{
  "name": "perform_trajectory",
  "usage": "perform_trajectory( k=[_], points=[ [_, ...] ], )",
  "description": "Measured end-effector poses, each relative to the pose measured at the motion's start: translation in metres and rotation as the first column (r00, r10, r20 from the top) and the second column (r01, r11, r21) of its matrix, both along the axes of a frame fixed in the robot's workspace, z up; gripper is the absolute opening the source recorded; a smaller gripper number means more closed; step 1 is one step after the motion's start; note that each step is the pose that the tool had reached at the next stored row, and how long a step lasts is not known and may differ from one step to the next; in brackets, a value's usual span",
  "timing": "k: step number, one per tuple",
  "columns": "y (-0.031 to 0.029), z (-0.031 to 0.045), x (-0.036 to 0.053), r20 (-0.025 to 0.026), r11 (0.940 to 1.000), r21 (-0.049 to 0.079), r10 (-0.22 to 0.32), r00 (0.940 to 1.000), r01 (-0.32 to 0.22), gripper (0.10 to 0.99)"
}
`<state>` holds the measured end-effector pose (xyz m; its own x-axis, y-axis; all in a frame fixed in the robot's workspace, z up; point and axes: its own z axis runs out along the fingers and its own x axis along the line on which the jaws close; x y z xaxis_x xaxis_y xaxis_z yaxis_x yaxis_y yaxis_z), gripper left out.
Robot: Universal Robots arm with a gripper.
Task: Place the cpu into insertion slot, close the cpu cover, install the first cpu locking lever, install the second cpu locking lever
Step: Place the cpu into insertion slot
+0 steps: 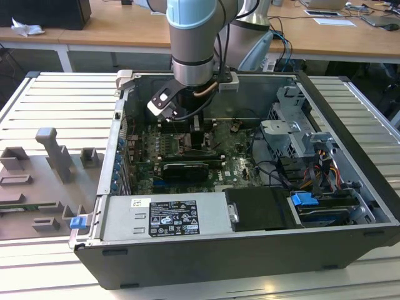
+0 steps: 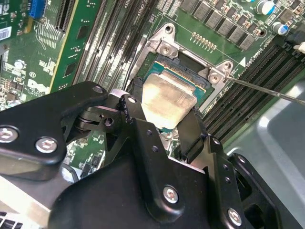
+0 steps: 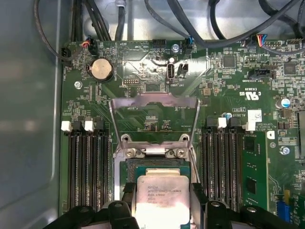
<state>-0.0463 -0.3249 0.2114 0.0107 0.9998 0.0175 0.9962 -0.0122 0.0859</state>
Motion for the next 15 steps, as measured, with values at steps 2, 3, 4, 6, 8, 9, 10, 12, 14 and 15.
perform_trajectory(
  k=[2, 3, 4, 6, 8, 9, 10, 12, 14, 15],
  points=[
    [0.0004, -0.0017, 0.0, 0.0, 1.0, -0.001, 0.0, 1.0, 0.0, 0.537],
    [0.0006, -0.0022, 0.0, -0.0001, 1.0, -0.001, 0.0, 1.0, 0.0, 0.537],
    [0.0009, -0.0028, 0.0, -0.0001, 1.0, -0.001, 0.0, 1.0, 0.0, 0.537],
    [0.0022, -0.0041, 0.0, 0.0, 1.0, -0.002, 0.0, 1.0, 0.0, 0.537],
    [0.0029, -0.0048, 0.0, 0.0001, 1.0, -0.002, 0.0, 1.0, 0.0, 0.537],
    [0.0033, -0.0059, 0.0, 0.0, 1.0, -0.002, 0.001, 1.0, -0.001, 0.537],
    [0.0033, -0.0067, 0.0, 0.0001, 1.0, -0.002, 0.003, 1.0, -0.003, 0.537],
    [0.004, -0.0084, 0.0, -0.0002, 1.0, -0.004, 0.006, 1.0, -0.006, 0.537],
    [0.0039, -0.0084, 0.0, -0.0001, 1.0, -0.004, 0.006, 1.0, -0.006, 0.537],
    [0.004, -0.0084, 0.0, 0.0, 1.0, -0.004, 0.006, 1.0, -0.006, 0.537]
  ],
)
